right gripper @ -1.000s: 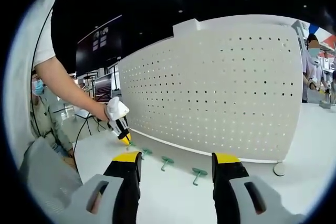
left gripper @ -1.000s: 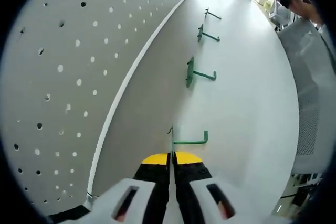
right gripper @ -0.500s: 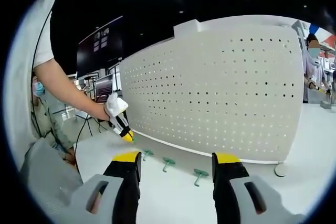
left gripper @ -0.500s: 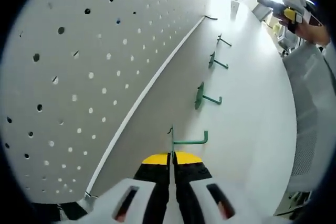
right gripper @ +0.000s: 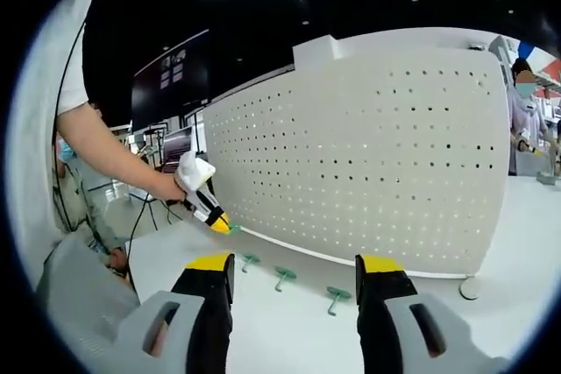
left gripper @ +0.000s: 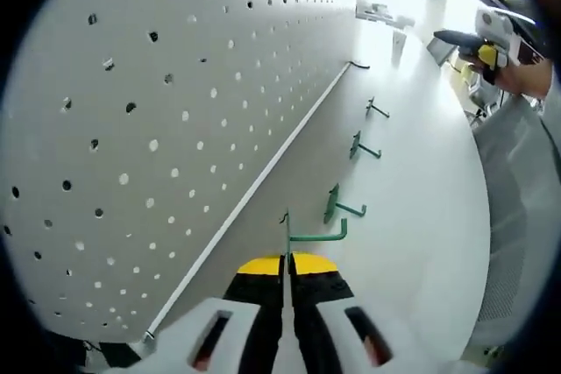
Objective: Insert the hook assembly into the mounting plate slot until the hook locks in place.
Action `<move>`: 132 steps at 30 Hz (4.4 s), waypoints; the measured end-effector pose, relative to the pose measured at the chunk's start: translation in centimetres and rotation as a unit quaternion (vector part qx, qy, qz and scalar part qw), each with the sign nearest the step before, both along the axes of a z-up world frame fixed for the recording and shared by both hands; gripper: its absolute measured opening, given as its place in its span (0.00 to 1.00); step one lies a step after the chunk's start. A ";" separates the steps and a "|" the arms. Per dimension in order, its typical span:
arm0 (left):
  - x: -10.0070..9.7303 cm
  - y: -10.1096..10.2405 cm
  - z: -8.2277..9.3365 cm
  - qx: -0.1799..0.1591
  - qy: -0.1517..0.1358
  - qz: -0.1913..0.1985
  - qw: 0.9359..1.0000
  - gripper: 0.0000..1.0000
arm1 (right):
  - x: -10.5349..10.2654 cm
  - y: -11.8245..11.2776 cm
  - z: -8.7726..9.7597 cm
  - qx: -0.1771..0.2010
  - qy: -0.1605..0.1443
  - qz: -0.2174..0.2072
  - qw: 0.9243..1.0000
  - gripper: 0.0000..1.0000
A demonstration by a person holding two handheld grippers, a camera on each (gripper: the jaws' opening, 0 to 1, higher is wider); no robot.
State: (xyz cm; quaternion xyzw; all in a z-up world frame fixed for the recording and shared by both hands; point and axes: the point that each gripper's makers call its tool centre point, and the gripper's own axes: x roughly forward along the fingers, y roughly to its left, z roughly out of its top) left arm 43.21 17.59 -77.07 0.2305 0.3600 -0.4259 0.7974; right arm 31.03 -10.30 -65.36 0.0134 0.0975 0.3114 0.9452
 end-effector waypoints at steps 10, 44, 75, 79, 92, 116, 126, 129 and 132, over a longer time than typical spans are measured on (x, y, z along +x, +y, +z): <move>0.0 -2.3 2.9 -0.062 -0.034 0.000 0.997 0.01 | -0.1 0.3 1.1 0.004 -0.009 0.004 1.000 0.54; -1.9 -7.4 12.6 -0.210 -0.129 0.005 0.969 0.02 | -0.7 0.9 4.0 0.072 -0.022 -0.008 0.997 0.54; -4.8 -10.9 19.1 -0.324 -0.216 0.036 0.920 0.02 | -1.6 2.3 4.7 0.091 -0.026 0.001 0.996 0.54; -4.9 -11.1 19.4 -0.334 -0.218 0.040 0.916 0.02 | -1.6 2.3 4.8 0.091 -0.027 0.000 0.995 0.54; -4.9 -11.4 19.3 -0.340 -0.216 0.050 0.914 0.02 | -1.6 2.3 5.4 0.125 -0.024 0.001 0.992 0.54; -5.3 -12.0 19.7 -0.345 -0.217 0.059 0.911 0.02 | -0.8 5.1 8.4 0.192 -0.040 0.036 0.980 0.37; -5.6 -12.5 20.0 -0.346 -0.218 0.059 0.911 0.02 | 0.5 7.4 9.8 0.180 -0.055 0.057 0.980 0.34; -5.6 -12.6 20.1 -0.347 -0.220 0.060 0.910 0.02 | 0.8 8.1 9.9 0.178 -0.057 0.061 0.981 0.33; -5.7 -12.6 20.2 -0.348 -0.219 0.060 0.910 0.02 | 0.9 9.0 10.4 0.179 -0.063 0.069 0.979 0.29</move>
